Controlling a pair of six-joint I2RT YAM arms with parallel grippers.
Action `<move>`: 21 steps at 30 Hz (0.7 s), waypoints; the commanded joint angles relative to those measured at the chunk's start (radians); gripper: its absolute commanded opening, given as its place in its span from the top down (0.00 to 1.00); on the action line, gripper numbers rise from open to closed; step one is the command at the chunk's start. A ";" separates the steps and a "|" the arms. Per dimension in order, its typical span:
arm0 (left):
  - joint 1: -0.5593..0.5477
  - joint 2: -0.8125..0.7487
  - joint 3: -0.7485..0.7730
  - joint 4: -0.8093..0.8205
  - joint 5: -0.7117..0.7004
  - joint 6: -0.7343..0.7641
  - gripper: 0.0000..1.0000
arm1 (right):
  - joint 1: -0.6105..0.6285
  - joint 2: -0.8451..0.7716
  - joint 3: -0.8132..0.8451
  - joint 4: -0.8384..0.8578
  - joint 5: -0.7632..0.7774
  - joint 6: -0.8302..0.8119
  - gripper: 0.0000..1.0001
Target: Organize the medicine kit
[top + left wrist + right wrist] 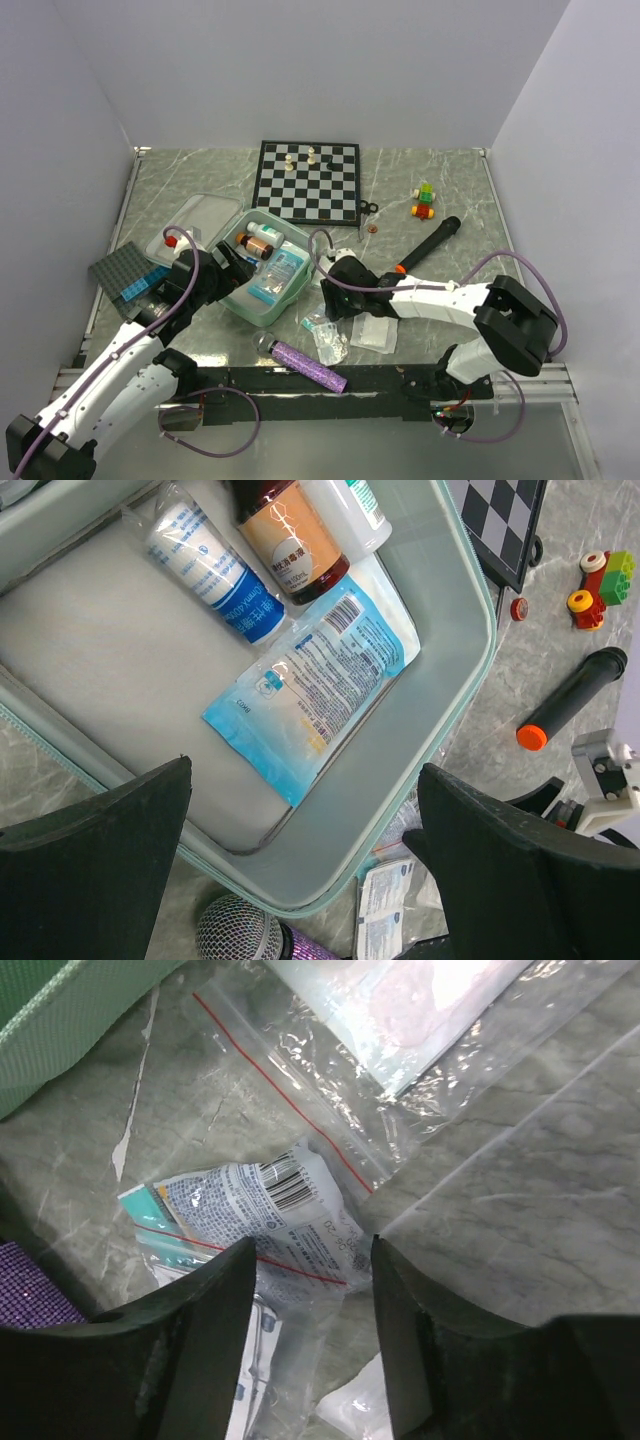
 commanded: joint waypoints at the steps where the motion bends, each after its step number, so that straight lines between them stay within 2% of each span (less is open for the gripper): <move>1: -0.002 -0.009 0.004 0.043 -0.017 0.018 0.01 | -0.014 0.020 0.033 0.031 -0.046 0.001 0.49; 4: -0.001 -0.007 0.007 0.042 -0.020 0.020 0.01 | -0.032 0.001 0.022 0.027 -0.035 0.006 0.65; 7: -0.001 -0.007 0.010 0.037 -0.022 0.024 0.01 | -0.065 -0.055 0.005 0.017 -0.008 0.003 0.76; 12: -0.001 -0.010 0.015 0.037 -0.025 0.024 0.01 | -0.118 -0.155 -0.002 -0.036 0.043 -0.039 0.84; 14: -0.002 -0.010 0.016 0.039 -0.026 0.024 0.01 | -0.123 -0.183 0.004 -0.064 0.066 -0.053 0.81; 18: -0.002 -0.010 0.023 0.036 -0.023 0.021 0.01 | -0.128 -0.221 0.028 -0.178 0.110 -0.042 0.54; 21: -0.001 -0.013 0.024 0.023 -0.028 0.020 0.01 | -0.128 -0.262 0.013 -0.283 0.158 0.006 0.47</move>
